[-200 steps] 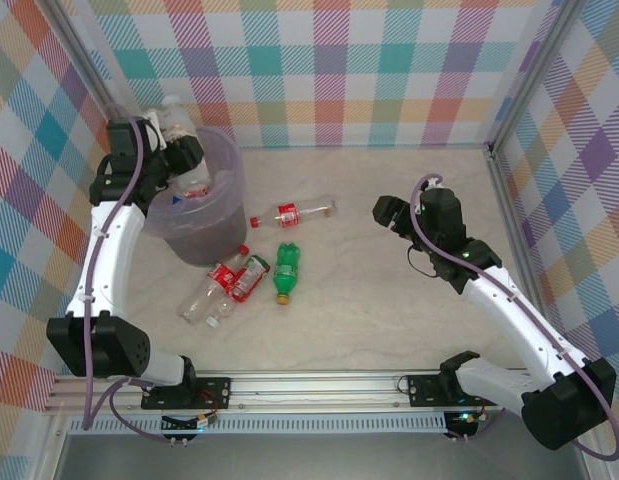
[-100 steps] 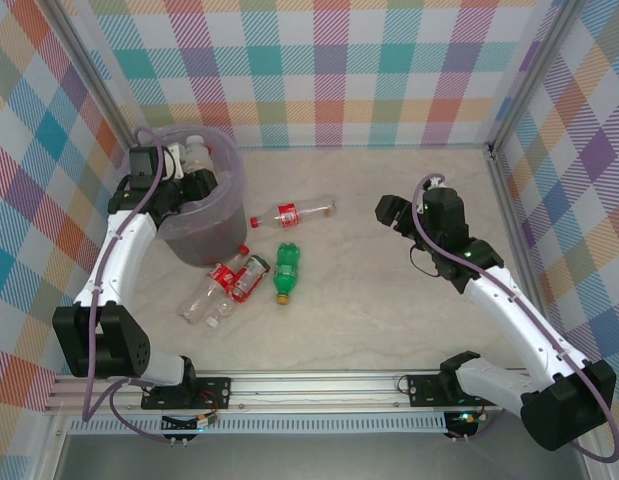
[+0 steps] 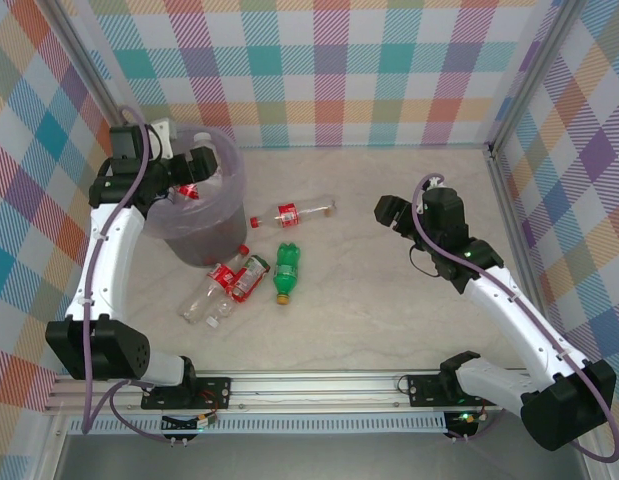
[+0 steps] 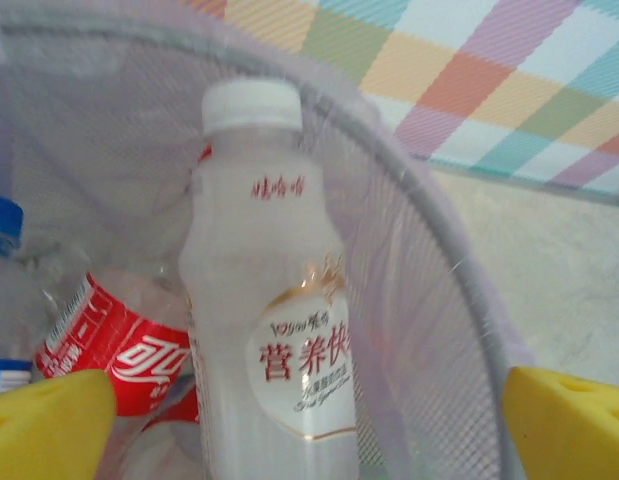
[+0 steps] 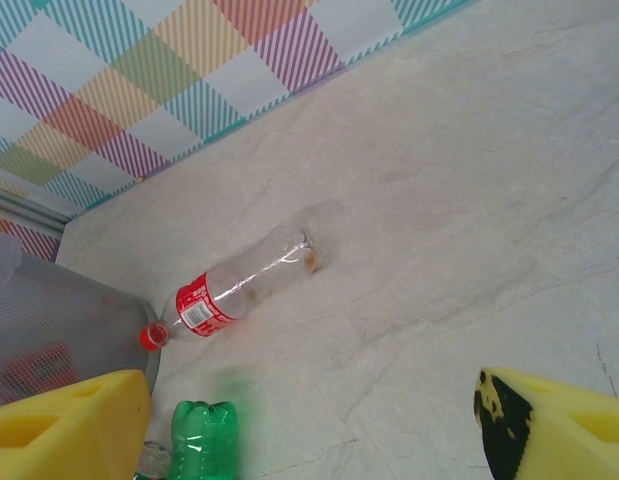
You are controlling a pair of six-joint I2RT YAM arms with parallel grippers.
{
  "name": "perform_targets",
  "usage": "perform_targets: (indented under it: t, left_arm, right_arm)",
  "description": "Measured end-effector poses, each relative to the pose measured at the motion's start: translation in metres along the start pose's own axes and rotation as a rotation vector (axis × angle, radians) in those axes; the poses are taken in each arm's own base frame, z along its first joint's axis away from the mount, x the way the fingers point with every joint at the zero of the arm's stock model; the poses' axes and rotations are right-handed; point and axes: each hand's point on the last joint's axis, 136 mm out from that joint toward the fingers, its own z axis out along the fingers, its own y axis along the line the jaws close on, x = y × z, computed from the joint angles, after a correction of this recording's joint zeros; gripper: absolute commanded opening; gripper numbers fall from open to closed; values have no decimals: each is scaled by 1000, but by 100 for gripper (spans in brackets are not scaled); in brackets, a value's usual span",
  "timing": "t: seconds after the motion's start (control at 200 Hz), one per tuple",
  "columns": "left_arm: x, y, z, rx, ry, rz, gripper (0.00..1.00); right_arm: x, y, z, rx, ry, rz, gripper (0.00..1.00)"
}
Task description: Put the plastic bottles in the bin
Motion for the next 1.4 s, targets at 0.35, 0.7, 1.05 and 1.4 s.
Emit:
perform_targets:
  t: [0.35, 0.7, 1.05, 1.4]
  left_arm:
    - [53, 17, 27, -25, 146, -65, 59]
    - [68, 10, 45, 29, 185, -112, 54]
    - [59, 1, 49, 37, 191, -82, 79]
    - [-17, 5, -23, -167, 17, 78, 100]
  right_arm:
    - [1, 0, 0, -2, 3, 0, 85]
    - [4, 1, 3, -9, 19, 0, 85]
    - [15, 9, 20, -31, 98, 3, 88]
    - [23, 16, 31, -45, 146, -3, 99]
